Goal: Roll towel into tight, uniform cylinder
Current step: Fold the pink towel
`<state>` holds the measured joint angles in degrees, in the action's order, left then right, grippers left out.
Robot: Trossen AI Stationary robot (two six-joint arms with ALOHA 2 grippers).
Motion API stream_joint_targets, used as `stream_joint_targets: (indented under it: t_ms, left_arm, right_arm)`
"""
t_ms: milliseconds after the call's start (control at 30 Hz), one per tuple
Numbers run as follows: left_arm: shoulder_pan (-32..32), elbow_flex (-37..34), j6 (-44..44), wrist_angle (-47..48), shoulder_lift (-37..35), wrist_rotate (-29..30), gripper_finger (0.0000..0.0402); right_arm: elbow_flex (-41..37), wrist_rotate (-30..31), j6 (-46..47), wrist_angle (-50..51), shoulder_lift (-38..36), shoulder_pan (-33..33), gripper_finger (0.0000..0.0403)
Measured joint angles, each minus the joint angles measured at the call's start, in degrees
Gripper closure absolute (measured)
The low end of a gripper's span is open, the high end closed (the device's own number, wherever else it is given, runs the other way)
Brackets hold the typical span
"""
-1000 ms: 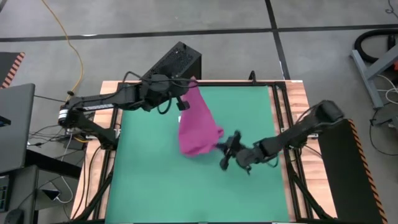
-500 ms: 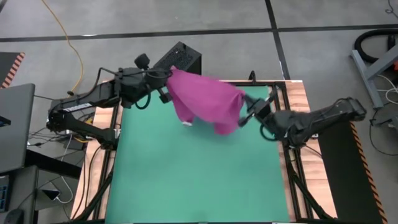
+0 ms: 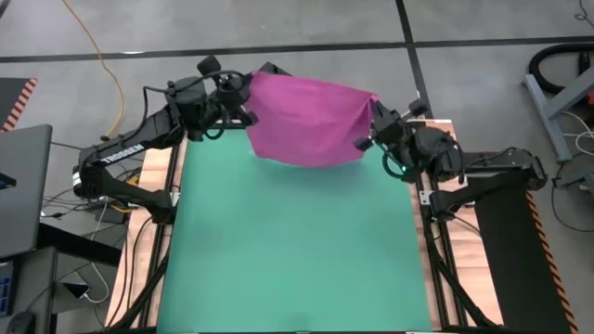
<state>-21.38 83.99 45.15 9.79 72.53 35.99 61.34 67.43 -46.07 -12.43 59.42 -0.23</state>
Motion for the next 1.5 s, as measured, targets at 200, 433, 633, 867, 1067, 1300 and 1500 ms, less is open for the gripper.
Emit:
stream_joint_targets:
  t_ms: [200, 433, 633, 867, 1067, 1300, 1500]
  left_arm:
    - [-0.2, 0.0, -0.1, 3.1, -1.4, 0.5, 0.0401]
    - [3.8, 0.0, -14.0, 19.4, -4.2, 3.2, 0.0401]
    - [11.0, 0.0, -34.9, 40.1, -5.6, -0.4, 0.0401]
    - [24.4, -6.8, -55.1, 54.1, -5.6, -0.2, 0.0401]
    - [39.6, -16.5, -74.5, 55.1, -5.5, -1.6, 0.0401]
    - [54.8, -18.9, -88.3, 52.9, -5.6, 3.7, 0.0401]
    - [56.1, -18.6, -86.9, 55.1, -5.5, 21.1, 0.0401]
  right_arm:
    - [0.1, -0.9, -1.1, 0.2, -0.1, -0.9, 0.0403]
    - [0.1, 2.4, 4.3, 7.7, -0.2, 8.8, 0.0403]
    - [0.1, 6.2, 32.0, 30.8, 0.1, 21.4, 0.0403]
    - [0.1, 2.2, 71.6, 55.5, 4.0, 34.6, 0.0403]
    - [0.1, -6.5, 86.6, 56.5, 10.6, 45.2, 0.0403]
    - [0.1, -2.8, 89.7, 54.1, 15.6, 52.0, 0.0403]
    - [0.1, 1.0, 93.7, 61.9, 15.5, 48.0, 0.0403]
